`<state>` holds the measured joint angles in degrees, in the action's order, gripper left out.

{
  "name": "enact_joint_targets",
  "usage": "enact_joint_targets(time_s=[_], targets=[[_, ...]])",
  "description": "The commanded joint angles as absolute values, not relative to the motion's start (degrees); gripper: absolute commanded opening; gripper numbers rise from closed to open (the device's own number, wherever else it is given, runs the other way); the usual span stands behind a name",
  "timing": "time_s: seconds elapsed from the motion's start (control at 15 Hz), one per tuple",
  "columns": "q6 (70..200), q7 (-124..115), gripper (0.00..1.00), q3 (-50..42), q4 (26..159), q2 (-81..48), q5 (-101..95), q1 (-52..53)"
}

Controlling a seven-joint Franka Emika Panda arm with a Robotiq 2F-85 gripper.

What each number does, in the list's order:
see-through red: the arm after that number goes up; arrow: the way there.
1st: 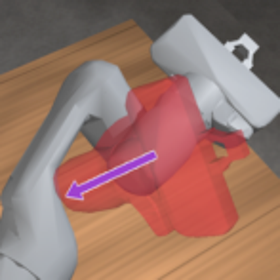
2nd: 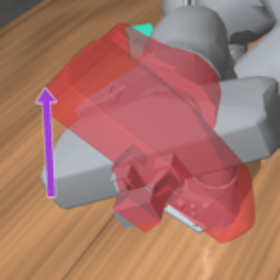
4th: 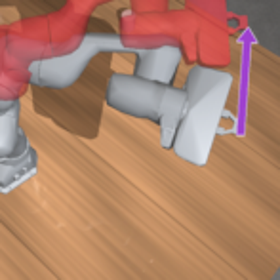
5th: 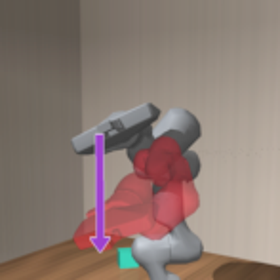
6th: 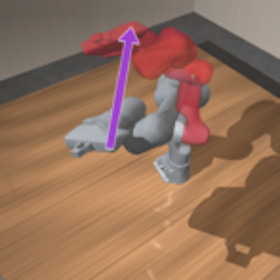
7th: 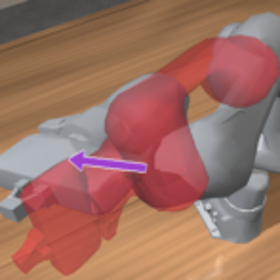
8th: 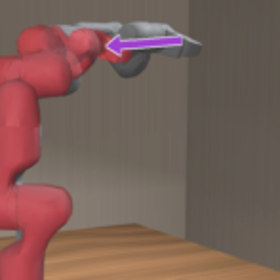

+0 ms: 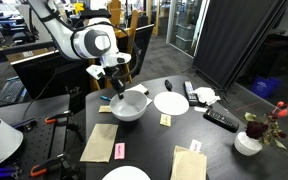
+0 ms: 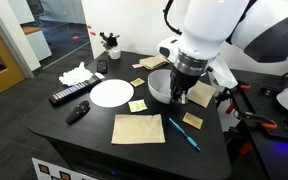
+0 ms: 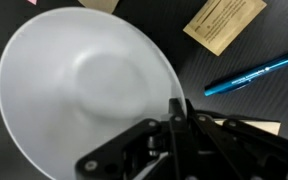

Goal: Move the white bowl to the left

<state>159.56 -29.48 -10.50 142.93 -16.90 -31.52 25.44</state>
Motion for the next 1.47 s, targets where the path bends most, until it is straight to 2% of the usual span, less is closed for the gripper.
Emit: enact_joint_targets(time_s=[0.0, 0.13, 0.27, 0.33, 0.87, 0.93, 1.2, 1.27, 1.4], targets=[[159.34, -28.47, 0.01, -9.92, 143.2, -16.24, -31.61, 25.46], [159.27, -28.37, 0.01, -9.54, 143.21, -16.26, -31.52, 25.4], [159.01, -28.4, 0.3, -9.25, 143.17, -16.3, -31.57, 25.43], [158.96, -28.46, 0.36, -9.22, 143.14, -16.32, -31.69, 25.47], [157.39, -30.07, 0.96, -10.21, 146.13, -10.85, -34.12, 26.5], [156.89, -30.12, 0.99, -10.28, 147.15, -8.95, -34.46, 26.56], [153.82, -26.56, 1.0, -9.12, 151.78, -0.04, -31.9, 25.49], [152.56, -26.18, 1.0, -4.51, 152.57, 2.19, -32.28, 20.76], [150.45, -24.52, 1.0, -1.46, 154.25, 6.93, -30.81, 18.0]])
